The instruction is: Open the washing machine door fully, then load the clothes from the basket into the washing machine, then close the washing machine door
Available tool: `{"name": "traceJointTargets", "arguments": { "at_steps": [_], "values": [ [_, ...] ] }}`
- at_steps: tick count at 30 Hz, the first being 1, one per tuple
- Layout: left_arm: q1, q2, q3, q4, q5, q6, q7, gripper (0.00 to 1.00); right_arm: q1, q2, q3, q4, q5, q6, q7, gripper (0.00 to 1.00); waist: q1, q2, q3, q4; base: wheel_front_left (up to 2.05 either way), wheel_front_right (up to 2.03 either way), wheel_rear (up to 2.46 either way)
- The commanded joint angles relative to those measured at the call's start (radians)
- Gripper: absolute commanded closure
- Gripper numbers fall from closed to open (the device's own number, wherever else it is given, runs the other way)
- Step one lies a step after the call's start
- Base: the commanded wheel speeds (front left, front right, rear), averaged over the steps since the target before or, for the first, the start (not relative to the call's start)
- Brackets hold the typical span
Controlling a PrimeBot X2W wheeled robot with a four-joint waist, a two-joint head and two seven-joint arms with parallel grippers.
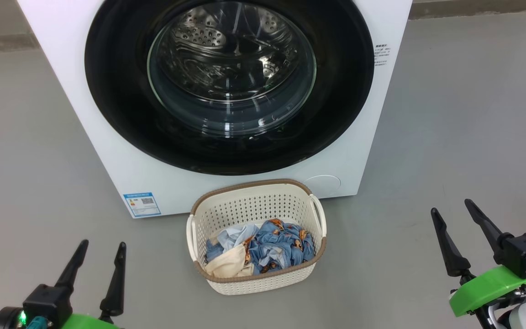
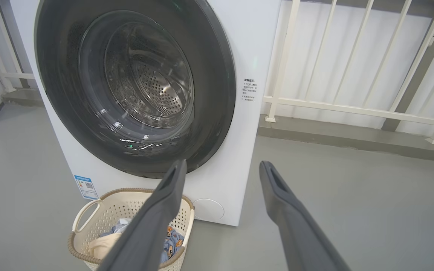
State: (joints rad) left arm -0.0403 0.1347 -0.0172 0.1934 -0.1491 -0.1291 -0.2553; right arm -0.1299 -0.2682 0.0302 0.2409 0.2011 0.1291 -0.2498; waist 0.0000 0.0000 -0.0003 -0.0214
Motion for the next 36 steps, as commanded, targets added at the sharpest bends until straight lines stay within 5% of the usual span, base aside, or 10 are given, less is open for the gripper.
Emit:
{"name": "traceJointTargets", "arguments": {
  "at_steps": [1, 36],
  "values": [
    [-0.024, 0.014, 0.042, -0.018, -0.009, -0.002, -0.006, 0.00, -0.032, -0.007, 0.014, -0.016, 0.030, 0.002, -0.012, 0.00, 0.0000, 0.0000, 0.000, -0.001, 0.00, 0.00, 0.00],
    [-0.042, 0.008, 0.052, 0.004, -0.011, -0.001, -0.006, 0.00, -0.035, -0.004, -0.010, -0.020, 0.056, 0.002, -0.012, 0.00, 0.0000, 0.0000, 0.009, -0.003, 0.07, 0.07, -0.15]
  ]
}}
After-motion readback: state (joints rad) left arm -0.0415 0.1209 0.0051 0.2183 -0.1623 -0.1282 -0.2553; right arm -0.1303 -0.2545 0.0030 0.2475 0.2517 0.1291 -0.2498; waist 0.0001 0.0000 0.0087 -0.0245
